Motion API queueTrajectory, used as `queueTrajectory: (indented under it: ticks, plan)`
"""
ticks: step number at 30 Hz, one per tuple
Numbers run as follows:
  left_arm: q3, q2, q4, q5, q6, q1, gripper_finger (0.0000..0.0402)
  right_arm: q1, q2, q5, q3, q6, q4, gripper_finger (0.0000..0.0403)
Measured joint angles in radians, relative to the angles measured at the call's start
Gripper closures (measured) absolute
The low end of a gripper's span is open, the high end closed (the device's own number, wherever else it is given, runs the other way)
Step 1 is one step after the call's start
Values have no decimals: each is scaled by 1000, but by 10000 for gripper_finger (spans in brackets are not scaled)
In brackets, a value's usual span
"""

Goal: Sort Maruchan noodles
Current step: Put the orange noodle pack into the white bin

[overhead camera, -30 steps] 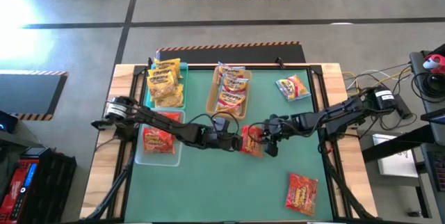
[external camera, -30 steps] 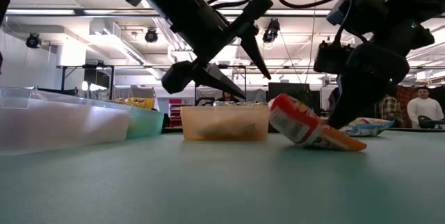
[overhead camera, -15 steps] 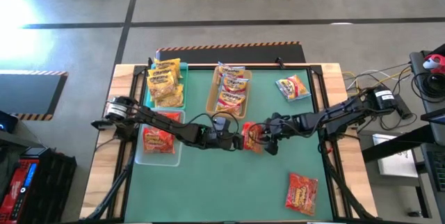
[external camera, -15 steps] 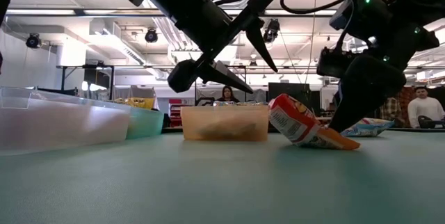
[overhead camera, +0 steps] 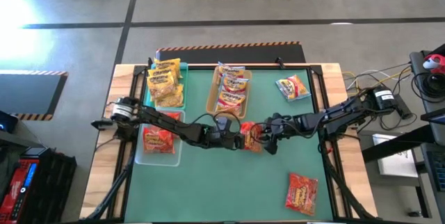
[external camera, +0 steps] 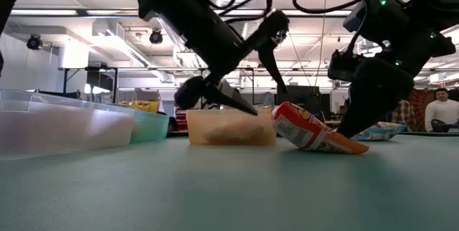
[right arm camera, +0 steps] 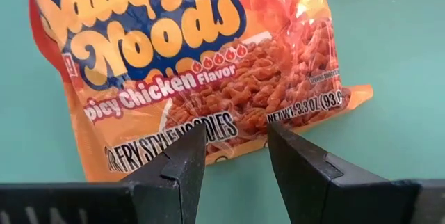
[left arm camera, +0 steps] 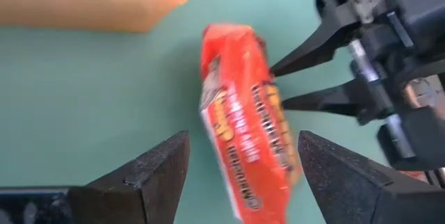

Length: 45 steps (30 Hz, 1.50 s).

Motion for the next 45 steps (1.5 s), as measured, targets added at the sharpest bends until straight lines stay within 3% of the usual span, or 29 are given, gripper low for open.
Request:
queueTrajectory:
  ticks: [11, 20, 33, 38, 45]
  plan:
    - [0, 103, 222, 29, -15, 25, 144, 0, -2, 4, -56, 25, 25, 255]
    - [0, 110, 212, 30, 4, 35, 145, 0, -1, 1, -56, 30, 46, 255]
    - [0, 165, 337, 77, -8, 45, 148, 0, 0, -1, -56, 20, 59, 255]
    - [0, 165, 336, 77, -9, 45, 176, 0, 0, -2, -56, 19, 60, 255]
    - [0, 165, 336, 84, -9, 45, 258, 0, 0, -2, -56, 16, 61, 255]
